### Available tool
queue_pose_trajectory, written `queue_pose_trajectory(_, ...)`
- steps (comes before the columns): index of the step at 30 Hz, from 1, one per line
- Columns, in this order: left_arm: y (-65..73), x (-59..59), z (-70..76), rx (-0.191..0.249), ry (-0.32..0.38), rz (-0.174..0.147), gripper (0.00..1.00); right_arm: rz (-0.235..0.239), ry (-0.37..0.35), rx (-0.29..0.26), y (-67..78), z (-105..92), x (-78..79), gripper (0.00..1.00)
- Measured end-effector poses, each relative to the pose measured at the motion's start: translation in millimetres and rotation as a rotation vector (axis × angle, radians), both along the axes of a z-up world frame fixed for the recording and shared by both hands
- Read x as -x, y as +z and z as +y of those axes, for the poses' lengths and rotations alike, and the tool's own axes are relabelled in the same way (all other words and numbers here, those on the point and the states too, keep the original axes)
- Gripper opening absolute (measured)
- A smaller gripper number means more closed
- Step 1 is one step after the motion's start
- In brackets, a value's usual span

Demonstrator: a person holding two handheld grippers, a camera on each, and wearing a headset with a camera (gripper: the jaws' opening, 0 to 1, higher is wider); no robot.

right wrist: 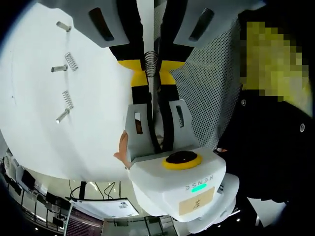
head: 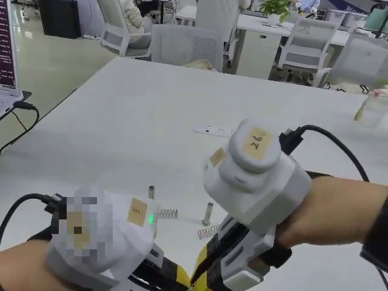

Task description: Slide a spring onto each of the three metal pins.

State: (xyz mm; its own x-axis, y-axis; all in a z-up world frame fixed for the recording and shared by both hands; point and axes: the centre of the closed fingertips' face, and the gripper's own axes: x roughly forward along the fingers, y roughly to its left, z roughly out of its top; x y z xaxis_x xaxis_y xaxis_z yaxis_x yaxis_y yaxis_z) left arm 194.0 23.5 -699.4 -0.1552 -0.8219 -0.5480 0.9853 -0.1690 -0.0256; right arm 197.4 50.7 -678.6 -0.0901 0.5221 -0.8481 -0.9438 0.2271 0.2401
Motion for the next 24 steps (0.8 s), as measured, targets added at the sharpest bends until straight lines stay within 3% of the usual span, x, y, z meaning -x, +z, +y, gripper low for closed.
queue_pose_trajectory(6,10.2,-7.7,-0.7,0.066,0.029,-0.004,0.02,-0.020,-0.023,-0.047,9.6,-0.6,-6.5,0.09)
queue_pose_trajectory(17,10.0,-8.9,-2.9,0.075,0.041,0.005,0.02,-0.018,-0.042,-0.043,8.1,-0.2,-8.6,0.08)
queue_pose_trajectory(24,13.0,-11.2,-5.7,0.106,0.062,0.019,0.03,-0.019,-0.053,-0.032,11.2,-1.9,-11.1,0.08)
